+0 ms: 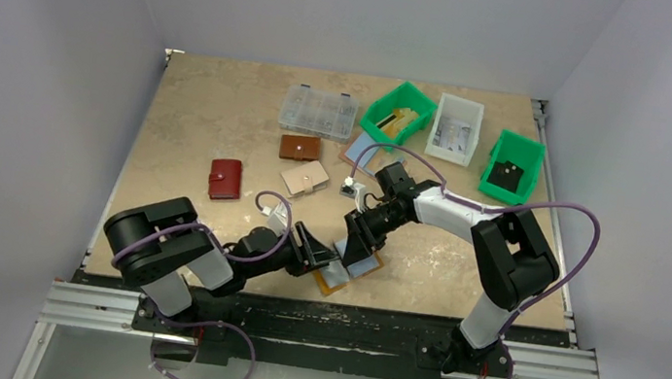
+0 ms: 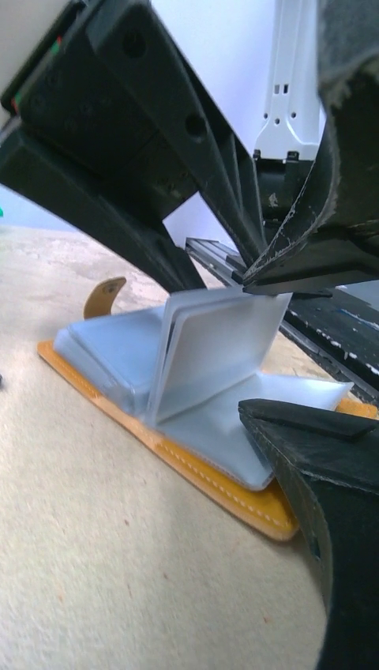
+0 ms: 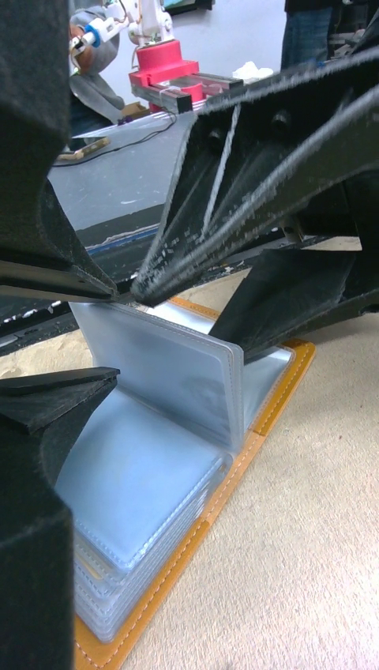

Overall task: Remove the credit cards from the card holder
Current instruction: Remove the credit card from the card holder.

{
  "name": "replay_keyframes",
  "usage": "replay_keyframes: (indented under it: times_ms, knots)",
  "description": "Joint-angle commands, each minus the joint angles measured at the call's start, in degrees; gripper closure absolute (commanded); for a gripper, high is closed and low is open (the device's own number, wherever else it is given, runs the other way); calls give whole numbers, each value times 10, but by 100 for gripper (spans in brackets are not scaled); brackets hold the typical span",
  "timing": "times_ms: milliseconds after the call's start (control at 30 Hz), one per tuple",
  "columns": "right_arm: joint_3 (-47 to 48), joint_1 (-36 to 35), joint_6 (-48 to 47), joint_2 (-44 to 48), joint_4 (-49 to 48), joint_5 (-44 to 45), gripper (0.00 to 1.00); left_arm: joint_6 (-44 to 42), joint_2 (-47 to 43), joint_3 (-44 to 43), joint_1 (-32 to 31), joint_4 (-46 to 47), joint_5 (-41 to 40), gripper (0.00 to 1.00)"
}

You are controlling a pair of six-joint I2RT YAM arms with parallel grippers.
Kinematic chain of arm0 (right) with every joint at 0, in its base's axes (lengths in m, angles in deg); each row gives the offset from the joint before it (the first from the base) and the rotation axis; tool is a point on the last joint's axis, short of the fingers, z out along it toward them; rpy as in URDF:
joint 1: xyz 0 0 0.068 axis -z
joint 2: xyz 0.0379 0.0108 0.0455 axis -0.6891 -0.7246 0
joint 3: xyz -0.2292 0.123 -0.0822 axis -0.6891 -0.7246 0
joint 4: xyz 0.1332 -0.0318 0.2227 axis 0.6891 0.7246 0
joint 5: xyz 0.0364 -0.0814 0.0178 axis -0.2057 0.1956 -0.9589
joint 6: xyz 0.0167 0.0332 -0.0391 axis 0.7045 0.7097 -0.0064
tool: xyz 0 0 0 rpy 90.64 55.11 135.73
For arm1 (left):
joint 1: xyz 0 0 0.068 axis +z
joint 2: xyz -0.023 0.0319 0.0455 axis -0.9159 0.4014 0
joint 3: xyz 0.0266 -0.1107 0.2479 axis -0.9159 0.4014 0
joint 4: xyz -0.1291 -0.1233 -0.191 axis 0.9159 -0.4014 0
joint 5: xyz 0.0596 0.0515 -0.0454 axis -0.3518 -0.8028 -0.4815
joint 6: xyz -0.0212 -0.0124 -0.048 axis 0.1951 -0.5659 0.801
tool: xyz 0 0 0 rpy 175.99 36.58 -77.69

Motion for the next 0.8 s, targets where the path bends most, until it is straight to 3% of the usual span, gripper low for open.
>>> replay_keyframes:
  times_ms: [0, 267, 767]
  knots:
    - [18, 2, -16, 6, 0, 23, 58, 22, 28, -13, 5, 38, 12, 46]
    - [18, 2, -17, 7, 0, 23, 57, 32, 54, -11, 10, 40, 20, 52]
    - [19, 2, -17, 5, 1, 23, 57, 30, 53, -3, 13, 91, 23, 46]
